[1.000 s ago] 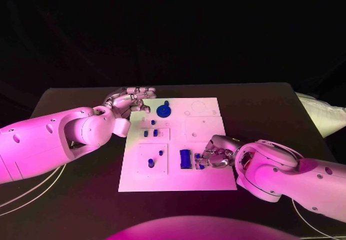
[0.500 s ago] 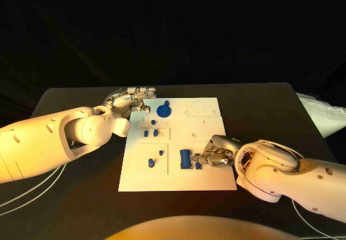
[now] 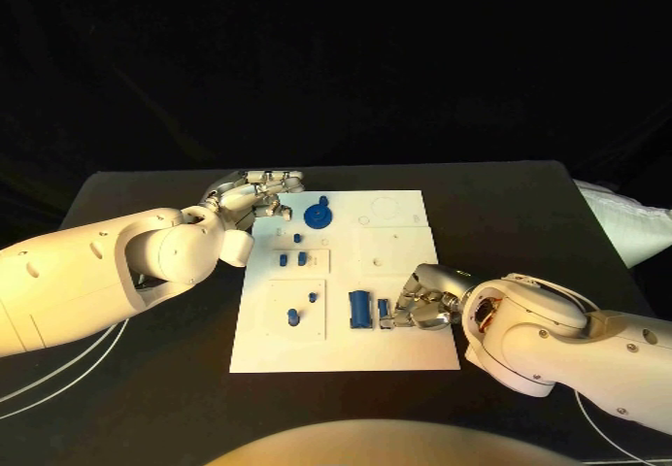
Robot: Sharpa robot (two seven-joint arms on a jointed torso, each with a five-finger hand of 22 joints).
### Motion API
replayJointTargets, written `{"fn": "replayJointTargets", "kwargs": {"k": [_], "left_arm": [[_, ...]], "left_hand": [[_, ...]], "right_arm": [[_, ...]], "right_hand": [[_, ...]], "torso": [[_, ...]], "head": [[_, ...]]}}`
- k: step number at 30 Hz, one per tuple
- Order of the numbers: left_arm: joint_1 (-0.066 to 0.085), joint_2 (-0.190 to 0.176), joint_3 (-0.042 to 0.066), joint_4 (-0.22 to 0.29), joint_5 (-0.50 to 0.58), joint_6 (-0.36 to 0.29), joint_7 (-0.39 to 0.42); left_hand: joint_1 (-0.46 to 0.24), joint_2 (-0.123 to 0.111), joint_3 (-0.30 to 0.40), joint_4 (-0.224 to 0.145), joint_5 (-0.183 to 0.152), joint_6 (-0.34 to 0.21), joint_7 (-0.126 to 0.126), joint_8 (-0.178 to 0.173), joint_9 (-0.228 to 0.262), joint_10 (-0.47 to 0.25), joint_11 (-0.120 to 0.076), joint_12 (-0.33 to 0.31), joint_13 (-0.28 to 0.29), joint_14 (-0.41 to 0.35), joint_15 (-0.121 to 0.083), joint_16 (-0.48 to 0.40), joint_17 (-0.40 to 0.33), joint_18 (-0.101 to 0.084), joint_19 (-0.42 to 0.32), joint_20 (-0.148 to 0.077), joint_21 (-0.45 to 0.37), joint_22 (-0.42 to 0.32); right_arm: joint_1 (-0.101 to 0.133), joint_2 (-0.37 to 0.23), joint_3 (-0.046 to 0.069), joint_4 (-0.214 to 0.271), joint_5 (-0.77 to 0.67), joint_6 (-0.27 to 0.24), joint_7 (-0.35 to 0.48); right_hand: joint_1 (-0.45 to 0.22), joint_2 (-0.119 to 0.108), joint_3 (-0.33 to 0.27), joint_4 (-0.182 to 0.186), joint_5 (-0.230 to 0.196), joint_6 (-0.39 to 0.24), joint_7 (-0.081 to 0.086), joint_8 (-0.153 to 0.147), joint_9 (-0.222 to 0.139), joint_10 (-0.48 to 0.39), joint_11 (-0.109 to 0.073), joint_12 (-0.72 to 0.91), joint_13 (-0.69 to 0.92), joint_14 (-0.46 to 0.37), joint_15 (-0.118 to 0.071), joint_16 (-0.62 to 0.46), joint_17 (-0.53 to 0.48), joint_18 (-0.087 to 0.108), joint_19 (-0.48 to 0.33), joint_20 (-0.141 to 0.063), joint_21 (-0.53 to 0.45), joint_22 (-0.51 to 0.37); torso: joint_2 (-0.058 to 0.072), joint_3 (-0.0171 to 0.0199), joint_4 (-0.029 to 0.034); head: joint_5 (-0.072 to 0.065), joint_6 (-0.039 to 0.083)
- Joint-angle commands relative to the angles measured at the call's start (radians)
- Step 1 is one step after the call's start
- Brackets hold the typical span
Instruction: Assemble the parts on the task board
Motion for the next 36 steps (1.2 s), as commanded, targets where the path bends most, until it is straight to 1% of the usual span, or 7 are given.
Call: {"fn": "replayJointTargets", "kwargs": {"k": [1,14,18,20,29,35,36], "left_arm": [[0.000,0.003,0.001,0.001,-0.005,0.019,0.005],[-0.032,0.033,0.001,-0.051,0.034,-0.005,0.048],[-0.043,0.057,0.001,-0.091,0.053,-0.026,0.075],[-0.048,0.071,0.001,-0.114,0.062,-0.041,0.094],[-0.062,0.145,0.001,-0.219,0.108,-0.128,0.184],[-0.065,0.186,0.001,-0.270,0.118,-0.155,0.210],[-0.065,0.180,0.000,-0.262,0.090,-0.114,0.150]], "left_hand": [[-0.002,0.008,-0.005,0.002,0.001,-0.007,0.001,0.004,0.000,-0.006,0.000,0.003,0.001,-0.008,0.000,0.000,-0.001,0.019,-0.002,0.006,-0.006,-0.001],[-0.037,0.002,-0.054,0.027,0.000,-0.007,-0.006,0.015,0.001,-0.028,0.002,0.016,0.000,-0.134,0.009,-0.112,-0.127,0.017,-0.077,0.016,-0.069,-0.034],[-0.028,0.012,-0.076,0.037,0.000,-0.031,-0.007,0.005,-0.003,-0.056,0.017,0.003,-0.014,-0.270,0.041,-0.362,-0.254,0.011,-0.244,0.041,-0.217,-0.125],[-0.019,0.017,-0.080,0.040,0.000,-0.036,-0.003,-0.002,-0.003,-0.063,0.031,-0.012,-0.018,-0.296,0.063,-0.496,-0.319,0.004,-0.324,0.066,-0.299,-0.186],[0.007,0.035,-0.108,0.042,0.003,-0.032,-0.014,-0.041,-0.003,-0.103,0.068,-0.099,-0.020,-0.336,0.126,-0.824,-0.484,0.022,-0.456,0.154,-0.485,-0.379],[0.015,0.049,-0.135,0.038,0.004,-0.038,-0.019,-0.051,-0.004,-0.112,0.067,-0.130,-0.020,-0.324,0.128,-0.914,-0.531,0.022,-0.479,0.168,-0.508,-0.452],[-0.400,0.135,-0.212,0.016,-0.031,-0.331,-0.065,-0.115,-0.069,-0.415,0.017,-0.197,-0.082,-0.608,0.083,-0.958,-0.561,-0.041,-0.703,0.084,-0.572,-0.557]], "right_arm": [[-0.001,-0.006,0.000,-0.001,0.009,-0.040,0.042],[0.102,-0.031,0.003,-0.166,0.683,-0.189,0.553],[0.135,0.002,0.004,-0.285,0.940,-0.175,0.707],[0.144,0.034,0.005,-0.362,1.044,-0.153,0.770],[0.153,0.173,0.011,-0.635,1.251,-0.021,0.927],[0.145,0.239,0.015,-0.735,1.272,0.030,0.969],[0.148,0.230,0.015,-0.721,1.206,-0.051,0.887]], "right_hand": [[0.011,0.007,-0.006,-0.004,0.010,-0.020,0.005,-0.005,-0.001,-0.008,0.007,-0.022,0.017,0.087,-0.003,-0.006,0.170,-0.004,0.016,-0.007,-0.006,0.030],[0.096,0.033,-0.037,-0.039,0.071,-0.167,0.068,-0.095,-0.055,-0.202,0.061,-0.451,-0.240,0.039,0.042,-0.138,-0.013,0.040,-0.083,0.034,-0.146,-0.192],[0.151,0.051,-0.016,-0.062,0.055,-0.212,0.092,-0.096,-0.082,-0.326,0.078,-0.733,-0.463,-0.118,0.064,-0.558,-0.471,0.126,-0.305,0.049,-0.515,-0.676],[0.173,0.058,0.002,-0.068,0.051,-0.222,0.103,-0.097,-0.093,-0.368,0.099,-0.833,-0.562,-0.198,0.074,-0.769,-0.645,0.127,-0.357,0.066,-0.639,-0.779],[0.220,0.045,0.077,-0.114,0.005,-0.265,0.136,-0.099,-0.183,-0.431,0.169,-1.090,-0.992,-0.376,0.181,-1.233,-0.862,0.135,-0.519,0.185,-1.147,-1.107],[0.204,0.058,0.097,-0.146,0.008,-0.257,0.137,-0.100,-0.232,-0.419,0.184,-1.110,-1.135,-0.424,0.203,-1.381,-0.925,0.131,-0.461,0.200,-1.256,-1.189],[-0.206,0.044,0.053,-0.155,-0.039,-0.541,0.081,-0.162,-0.262,-0.735,0.137,-1.176,-1.178,-0.723,0.166,-1.405,-1.027,0.071,-0.769,0.132,-1.310,-1.219]], "torso": [[-0.001,-0.0004,0.0002],[-0.046,-0.0132,-0.0047],[-0.069,-0.0207,-0.0069],[-0.083,-0.0252,-0.0094],[-0.114,-0.0306,-0.0069],[-0.120,-0.0293,-0.0032],[-0.114,-0.0298,-0.0065]], "head": [[-0.003,0.003],[-0.016,0.031],[-0.017,0.044],[-0.016,0.049],[-0.009,0.113],[-0.008,0.152],[-0.008,0.135]]}}
